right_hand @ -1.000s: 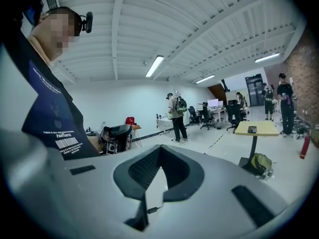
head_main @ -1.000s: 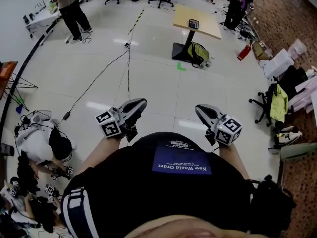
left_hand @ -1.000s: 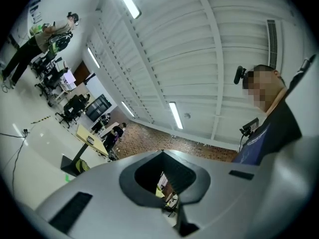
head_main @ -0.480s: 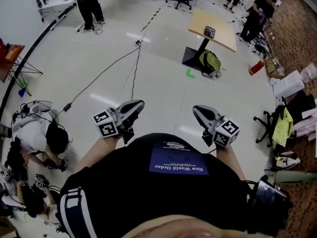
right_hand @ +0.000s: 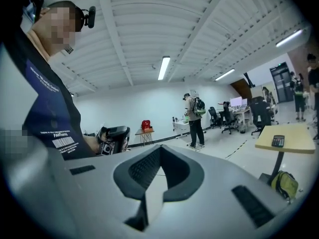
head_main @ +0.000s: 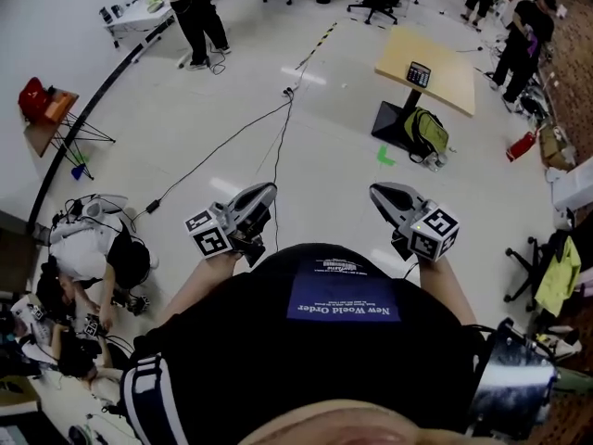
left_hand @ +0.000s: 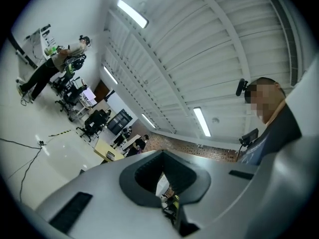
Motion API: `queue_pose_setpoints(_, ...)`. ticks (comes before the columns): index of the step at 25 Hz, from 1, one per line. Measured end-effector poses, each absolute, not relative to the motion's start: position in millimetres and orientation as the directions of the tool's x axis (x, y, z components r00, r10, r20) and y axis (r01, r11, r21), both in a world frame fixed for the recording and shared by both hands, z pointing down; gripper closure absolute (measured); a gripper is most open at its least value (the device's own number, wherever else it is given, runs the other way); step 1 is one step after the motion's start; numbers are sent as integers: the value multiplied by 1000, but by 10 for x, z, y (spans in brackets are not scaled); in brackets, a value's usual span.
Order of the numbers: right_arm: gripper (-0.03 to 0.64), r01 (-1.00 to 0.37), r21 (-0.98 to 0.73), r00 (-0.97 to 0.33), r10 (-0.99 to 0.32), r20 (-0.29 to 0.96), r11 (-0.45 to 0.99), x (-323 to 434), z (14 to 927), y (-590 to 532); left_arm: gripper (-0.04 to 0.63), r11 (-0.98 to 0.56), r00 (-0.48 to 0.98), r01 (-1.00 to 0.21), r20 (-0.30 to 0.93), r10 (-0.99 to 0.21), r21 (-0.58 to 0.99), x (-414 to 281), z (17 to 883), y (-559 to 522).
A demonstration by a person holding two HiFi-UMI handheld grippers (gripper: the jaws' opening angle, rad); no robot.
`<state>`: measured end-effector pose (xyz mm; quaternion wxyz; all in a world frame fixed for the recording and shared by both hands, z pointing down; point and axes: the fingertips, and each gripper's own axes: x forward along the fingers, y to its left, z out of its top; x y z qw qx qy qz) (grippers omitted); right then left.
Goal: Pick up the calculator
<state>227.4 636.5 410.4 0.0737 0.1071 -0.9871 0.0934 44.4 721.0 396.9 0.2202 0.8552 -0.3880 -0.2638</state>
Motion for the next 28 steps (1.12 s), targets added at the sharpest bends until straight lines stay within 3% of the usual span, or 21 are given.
queue_pose_setpoints(5, 632, -220, -217, -968, -185, 168, 951, 2246, 4191, 5969, 588, -570, 562, -571, -226, -796, 590, 391, 4008, 6784)
queue_pose_setpoints(11, 632, -250, -209, -957, -209, 201, 945, 1944, 4404, 5386, 588, -576, 565, -537, -244, -788, 616, 23, 4162, 6203)
queue_pose_setpoints(19, 632, -335, -157, -930, -300, 212, 929, 877, 4300, 4450, 588, -646, 632, -490, -273, -726, 585, -1074, 4192, 5202)
queue_pose_setpoints(28, 632, -345, -137, -926, -313, 212, 929, -202, 4168, 3546, 588, -674, 651, -489, -282, -705, 553, -2215, 4092, 4172)
